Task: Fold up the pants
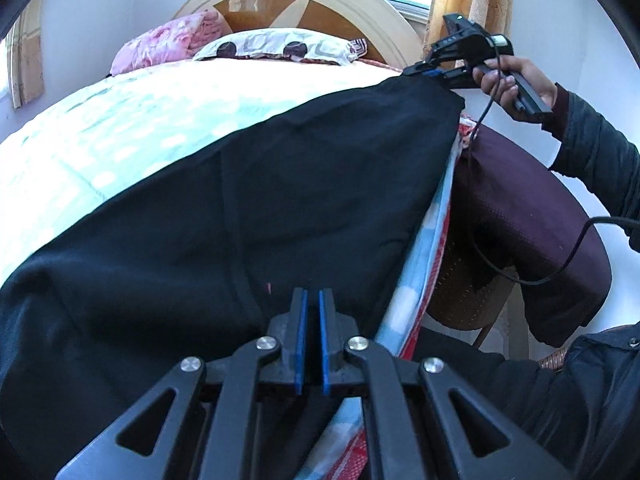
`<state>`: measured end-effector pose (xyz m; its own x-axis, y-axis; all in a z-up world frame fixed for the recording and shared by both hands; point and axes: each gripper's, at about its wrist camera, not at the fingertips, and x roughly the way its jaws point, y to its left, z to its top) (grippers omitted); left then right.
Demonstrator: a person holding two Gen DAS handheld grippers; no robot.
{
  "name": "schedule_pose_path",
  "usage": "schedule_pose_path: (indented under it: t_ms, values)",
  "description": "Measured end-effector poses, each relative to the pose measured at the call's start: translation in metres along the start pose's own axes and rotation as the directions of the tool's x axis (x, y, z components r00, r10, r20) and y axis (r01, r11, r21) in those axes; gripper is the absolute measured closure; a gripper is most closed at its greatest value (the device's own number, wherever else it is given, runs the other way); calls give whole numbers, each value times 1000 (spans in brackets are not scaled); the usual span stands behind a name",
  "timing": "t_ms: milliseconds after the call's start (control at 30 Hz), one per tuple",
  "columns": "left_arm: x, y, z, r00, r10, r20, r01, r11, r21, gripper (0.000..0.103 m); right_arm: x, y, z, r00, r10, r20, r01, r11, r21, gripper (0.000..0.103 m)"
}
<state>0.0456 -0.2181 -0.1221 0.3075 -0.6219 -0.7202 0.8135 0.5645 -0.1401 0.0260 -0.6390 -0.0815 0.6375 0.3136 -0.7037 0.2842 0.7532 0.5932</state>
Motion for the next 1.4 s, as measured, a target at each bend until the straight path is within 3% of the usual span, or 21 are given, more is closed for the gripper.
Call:
schedule_pose_path:
  t_ms: [167,233,300,367,400,433,467,567,633,667,767,867,933,1033,1133,1233,1400]
  values:
    - [4,0,-2,1000,-9,-9,9,1000,4,95,-29,33,-13,991,4,135,19,986,-167,93]
    - [5,0,-2,1000,-12,-10,12,1000,2,95,-45,47,-22,977,33,211,19,971,-238,92]
    - [8,1,-1,1000,-16,-12,16,1000,0,95,-51,53,-31,967,11,253,66,954,-292,92]
    - [10,1,-1,1000,-18,-15,18,1000,2,95,-31,44,-29,971,-127,202,182,941,-284,87]
    - [9,1,-1,1000,-18,-15,18,1000,5,95,-16,33,-27,958,-235,167,273,925,-264,77]
    - [8,1,-1,1000,-17,-15,18,1000,6,95,-12,27,-27,945,-283,164,317,915,-249,62]
    - [7,1,0,1000,-17,-15,17,1000,7,95,-13,19,-28,937,-303,173,337,914,-224,60]
    - [2,-1,-1,1000,-15,-9,15,1000,7,95,-32,15,-33,942,-256,219,294,941,-166,60]
    - [-1,-1,-2,1000,-14,-4,14,1000,6,95,-46,23,-39,913,-281,295,337,928,-160,60]
    - [-2,0,-3,1000,-14,-1,14,1000,5,95,-50,28,-42,909,-273,314,340,923,-182,60]
    - [0,1,-3,1000,-12,-4,12,1000,1,95,-43,44,-44,940,-216,264,285,922,-261,60]
    - [-1,1,-3,1000,-9,-1,9,1000,-1,95,-32,40,-27,970,-146,193,188,958,-217,60]
    - [-2,1,-4,1000,-9,0,9,1000,-7,95,-30,33,-9,969,-150,195,184,969,-167,60]
    - [-3,4,-3,1000,-6,3,6,1000,-20,95,-15,16,15,968,-216,125,231,966,-118,60]
    - [-2,6,-3,1000,-12,0,12,999,-30,95,-9,7,17,988,-156,17,156,982,-110,61]
    - [2,6,-1,1000,-20,-7,20,1000,-24,95,-2,3,13,990,-122,-76,114,988,-102,70]
    - [9,5,4,999,-28,-17,28,1000,-7,95,1,-4,10,992,-31,-124,25,998,-50,82]
